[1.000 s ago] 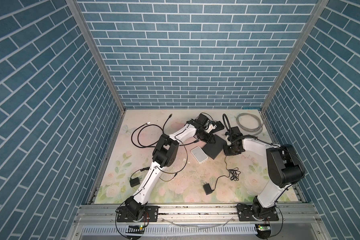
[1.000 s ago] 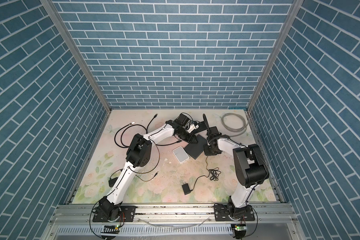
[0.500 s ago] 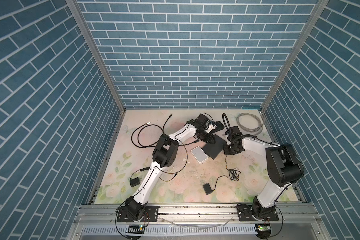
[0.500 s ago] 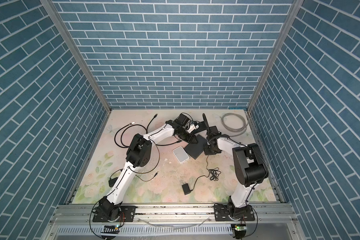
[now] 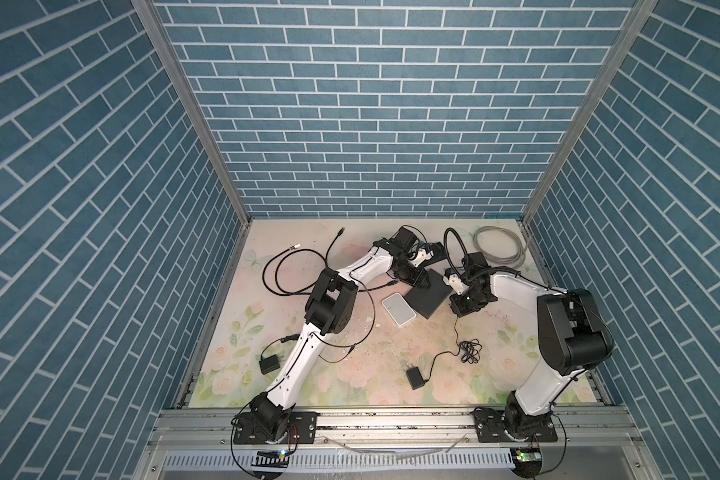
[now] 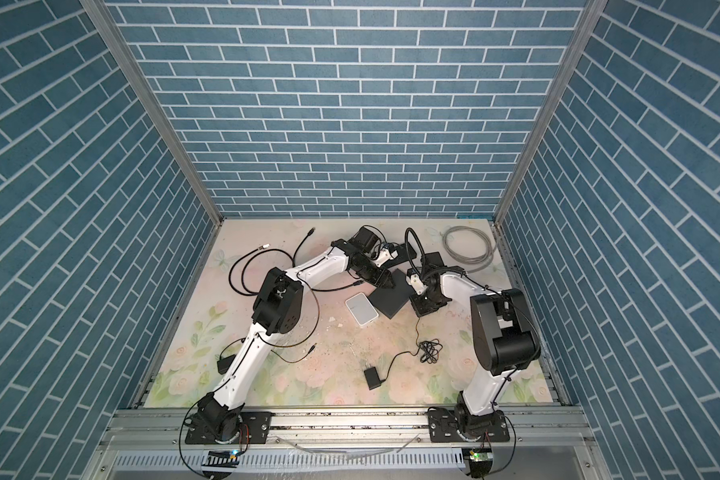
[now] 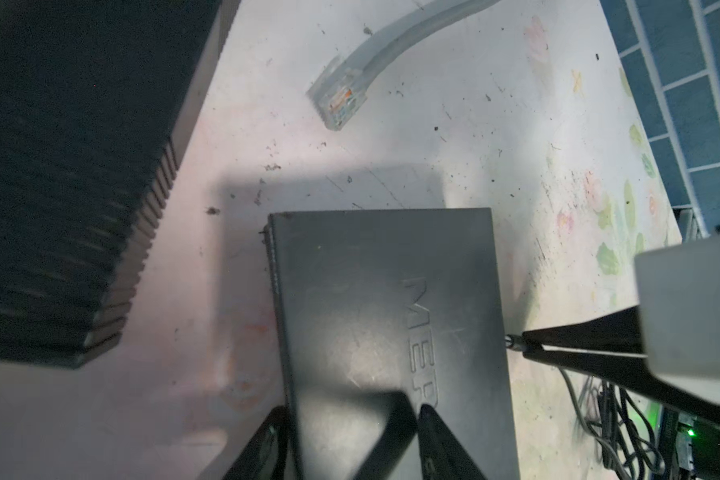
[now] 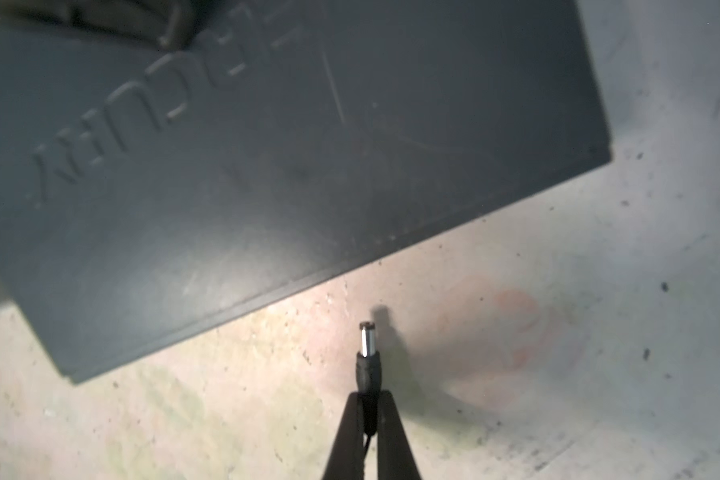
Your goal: Insert the plug into the switch port
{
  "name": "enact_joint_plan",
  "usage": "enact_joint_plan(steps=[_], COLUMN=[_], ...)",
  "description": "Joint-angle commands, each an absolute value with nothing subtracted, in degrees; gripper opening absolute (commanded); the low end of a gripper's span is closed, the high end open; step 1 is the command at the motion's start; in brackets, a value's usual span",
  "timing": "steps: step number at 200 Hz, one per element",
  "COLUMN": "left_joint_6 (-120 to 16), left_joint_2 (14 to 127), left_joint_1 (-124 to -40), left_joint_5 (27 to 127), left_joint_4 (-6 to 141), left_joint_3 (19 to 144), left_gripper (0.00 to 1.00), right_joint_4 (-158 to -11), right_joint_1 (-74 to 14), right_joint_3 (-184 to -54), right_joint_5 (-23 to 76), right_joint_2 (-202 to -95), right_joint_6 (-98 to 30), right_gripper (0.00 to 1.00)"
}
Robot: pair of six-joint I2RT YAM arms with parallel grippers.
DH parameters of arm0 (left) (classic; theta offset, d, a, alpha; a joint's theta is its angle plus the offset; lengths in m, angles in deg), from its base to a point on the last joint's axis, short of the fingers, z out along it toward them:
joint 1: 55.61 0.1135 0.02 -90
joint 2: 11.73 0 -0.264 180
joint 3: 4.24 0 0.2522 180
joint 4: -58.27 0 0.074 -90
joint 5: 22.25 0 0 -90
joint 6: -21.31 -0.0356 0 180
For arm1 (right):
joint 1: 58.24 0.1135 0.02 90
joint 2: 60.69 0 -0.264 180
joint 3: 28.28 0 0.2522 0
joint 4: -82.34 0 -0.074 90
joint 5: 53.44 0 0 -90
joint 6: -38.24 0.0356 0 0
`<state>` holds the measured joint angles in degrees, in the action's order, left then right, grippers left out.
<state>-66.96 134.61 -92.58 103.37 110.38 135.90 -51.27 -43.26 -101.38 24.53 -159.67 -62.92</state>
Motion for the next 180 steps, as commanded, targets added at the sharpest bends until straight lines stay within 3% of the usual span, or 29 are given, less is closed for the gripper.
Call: enact_joint_plan(steps=[1,90,180], left_joint_6=[-67.9,-65.0,-62.2], left_joint_2=[135.5,137.8,142.7], left_joint_1=[-92.2,-92.9,-94.7], left_joint_5=[102.5,100.5,97.6], left_joint_4=[114.5,112.8,111.4], left_joint_3=[137.3,140.3,146.5], left_gripper=[0.56,0.74,0.73], right_joint_4=[-48.5,-53.7,-56.8], right_joint_1=[-44.7,-48.5,-50.3], right_joint_3=[-104.4,-104.8,-108.6], right_joint_5=[20.1,19.7,21.1], right_joint_2=[-157.9,-161.6,-166.3], right_joint_6=[-73.9,-85.8,-90.2], right_gripper=[0.00,0.00,0.00])
